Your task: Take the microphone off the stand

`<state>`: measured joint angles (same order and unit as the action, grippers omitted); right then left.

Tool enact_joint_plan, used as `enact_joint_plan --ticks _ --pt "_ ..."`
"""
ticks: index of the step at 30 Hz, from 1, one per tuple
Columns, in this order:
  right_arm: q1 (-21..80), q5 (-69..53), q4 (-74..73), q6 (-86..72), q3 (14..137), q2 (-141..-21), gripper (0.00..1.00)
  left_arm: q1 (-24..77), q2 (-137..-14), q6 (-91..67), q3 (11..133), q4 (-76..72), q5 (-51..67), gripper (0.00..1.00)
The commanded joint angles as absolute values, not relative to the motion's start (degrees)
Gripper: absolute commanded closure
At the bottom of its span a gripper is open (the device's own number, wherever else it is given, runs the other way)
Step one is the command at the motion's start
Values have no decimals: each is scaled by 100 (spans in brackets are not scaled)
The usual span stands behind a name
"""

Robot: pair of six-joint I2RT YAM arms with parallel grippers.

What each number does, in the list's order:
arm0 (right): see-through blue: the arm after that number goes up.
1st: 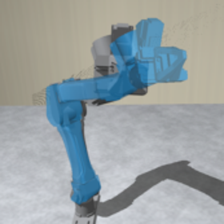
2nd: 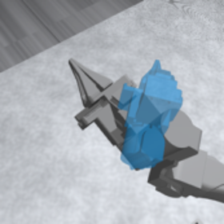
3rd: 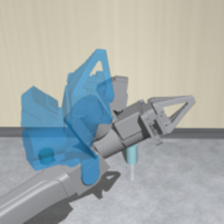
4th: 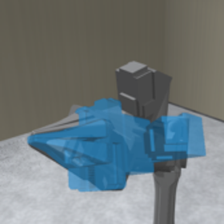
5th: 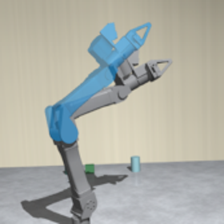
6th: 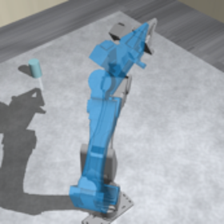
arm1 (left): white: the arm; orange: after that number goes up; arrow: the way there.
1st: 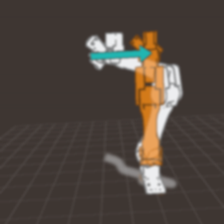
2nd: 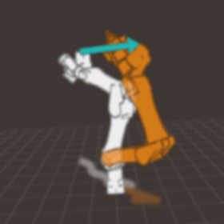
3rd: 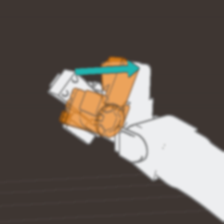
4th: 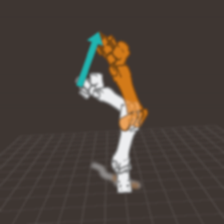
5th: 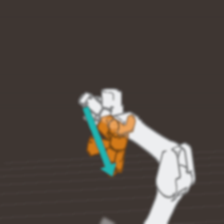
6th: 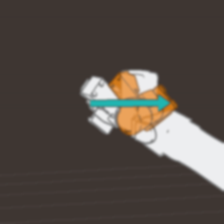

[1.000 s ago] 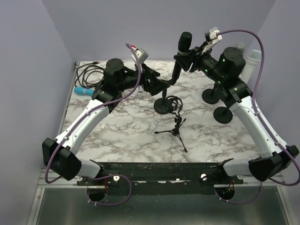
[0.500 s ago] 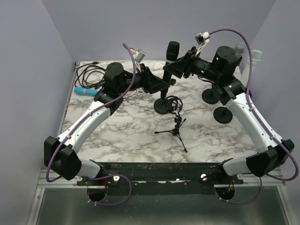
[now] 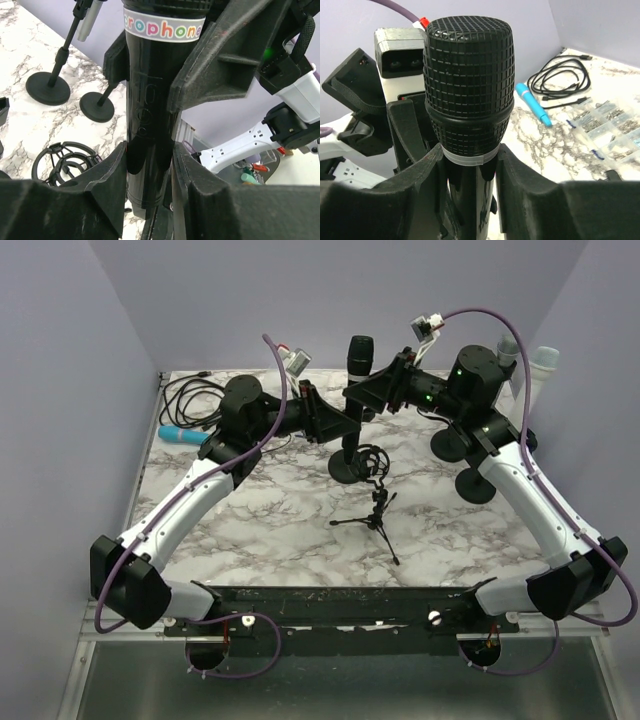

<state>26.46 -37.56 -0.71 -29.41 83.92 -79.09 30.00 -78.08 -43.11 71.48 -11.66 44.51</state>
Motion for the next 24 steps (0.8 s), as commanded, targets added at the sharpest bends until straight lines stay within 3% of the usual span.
enact_joint_plan --ticks 1,4,5,17,24 --pt "2777 -3544 -189 -2921 8516 -7796 42 2948 -7271 -4399 6885 -982 4114 100" --pt "2777 -3118 -496 -2793 8673 -7729 4 2757 -6960 -4408 6750 -530 3662 100" --pt "2777 -3007 -557 -2773 8698 -7698 0 2690 -6865 -4431 6735 -368 3571 100" --pt "2777 -2094 -1107 -2427 8718 -7417 0 1232 -5792 -5012 6081 1913 1506 100" --pt "2775 -2129 -1169 -2401 8697 -7361 0 -317 -5663 -6275 5035 1855 905 100"
